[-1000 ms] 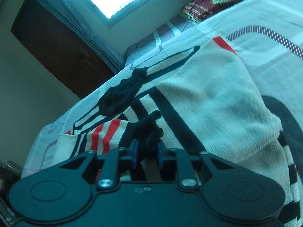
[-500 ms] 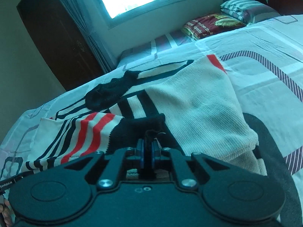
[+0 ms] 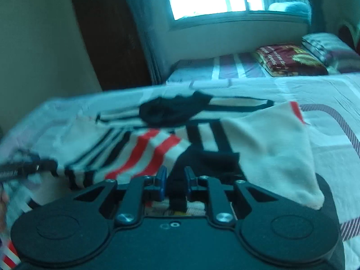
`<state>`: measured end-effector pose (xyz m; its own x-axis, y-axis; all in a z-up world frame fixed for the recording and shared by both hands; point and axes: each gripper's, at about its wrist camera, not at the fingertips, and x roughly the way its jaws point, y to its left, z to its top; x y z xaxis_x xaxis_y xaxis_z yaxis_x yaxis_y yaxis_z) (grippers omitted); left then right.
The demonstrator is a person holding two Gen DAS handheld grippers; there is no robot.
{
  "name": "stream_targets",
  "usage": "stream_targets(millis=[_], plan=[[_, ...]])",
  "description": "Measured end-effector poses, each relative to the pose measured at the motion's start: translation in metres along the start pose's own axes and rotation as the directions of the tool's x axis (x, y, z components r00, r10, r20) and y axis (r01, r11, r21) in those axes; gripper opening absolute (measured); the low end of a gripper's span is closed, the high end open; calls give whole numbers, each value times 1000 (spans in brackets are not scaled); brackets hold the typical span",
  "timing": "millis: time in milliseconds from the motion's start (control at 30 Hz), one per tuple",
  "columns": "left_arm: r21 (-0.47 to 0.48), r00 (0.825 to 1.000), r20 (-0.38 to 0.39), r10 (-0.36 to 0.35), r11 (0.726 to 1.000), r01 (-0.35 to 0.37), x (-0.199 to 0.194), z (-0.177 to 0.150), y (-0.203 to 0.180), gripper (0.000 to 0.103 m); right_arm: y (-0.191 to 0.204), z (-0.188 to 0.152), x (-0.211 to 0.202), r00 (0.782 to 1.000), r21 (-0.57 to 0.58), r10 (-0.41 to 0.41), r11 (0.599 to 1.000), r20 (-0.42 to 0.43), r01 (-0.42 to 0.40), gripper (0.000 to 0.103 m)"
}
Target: Fold small clothes
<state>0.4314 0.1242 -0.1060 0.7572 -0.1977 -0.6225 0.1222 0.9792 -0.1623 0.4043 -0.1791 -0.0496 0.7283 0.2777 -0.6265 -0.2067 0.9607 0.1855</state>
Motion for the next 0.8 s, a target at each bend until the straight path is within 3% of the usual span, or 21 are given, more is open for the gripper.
stream_targets(millis=[33,67,133,200,300,400,467,567,633,800], plan=[[64,1000,-16,22,998,-21,8,-7,-6,44,1,-4,13,998,-19,-43,999,-52,42,14],[135,999,9,37,990,-38,8,-12,-13,44,0,-7,12,999,-24,-37,999,-25,36,13],[176,999,6,40,984,-40,2,-10,-16,44,0,-2,9,998,-21,-38,999,-45,37,13],[163,998,59,19,986,-28,-9,0,-12,44,3,6,0,1000,-11,-19,1000,13,19,21],[134,996,87,18,991,-29,-2,26,-3,44,12,21,9,998,3,26,1000,58,-26,21],[90,998,56,17,996,-22,25,41,6,44,26,34,36,997,10,59,998,47,-60,18],[74,1000,-11,23,997,-23,48,38,12,44,32,37,62,1000,-3,11,1000,-18,-11,11],[108,1000,-2,23,994,-23,44,41,9,44,26,36,73,1000,24,12,1000,-27,-11,9],[89,999,50,7,996,-12,39,53,13,44,27,39,66,999,16,37,999,9,-37,16],[79,998,48,48,996,-52,76,82,32,44,32,45,85,999,2,54,999,4,-54,15]])
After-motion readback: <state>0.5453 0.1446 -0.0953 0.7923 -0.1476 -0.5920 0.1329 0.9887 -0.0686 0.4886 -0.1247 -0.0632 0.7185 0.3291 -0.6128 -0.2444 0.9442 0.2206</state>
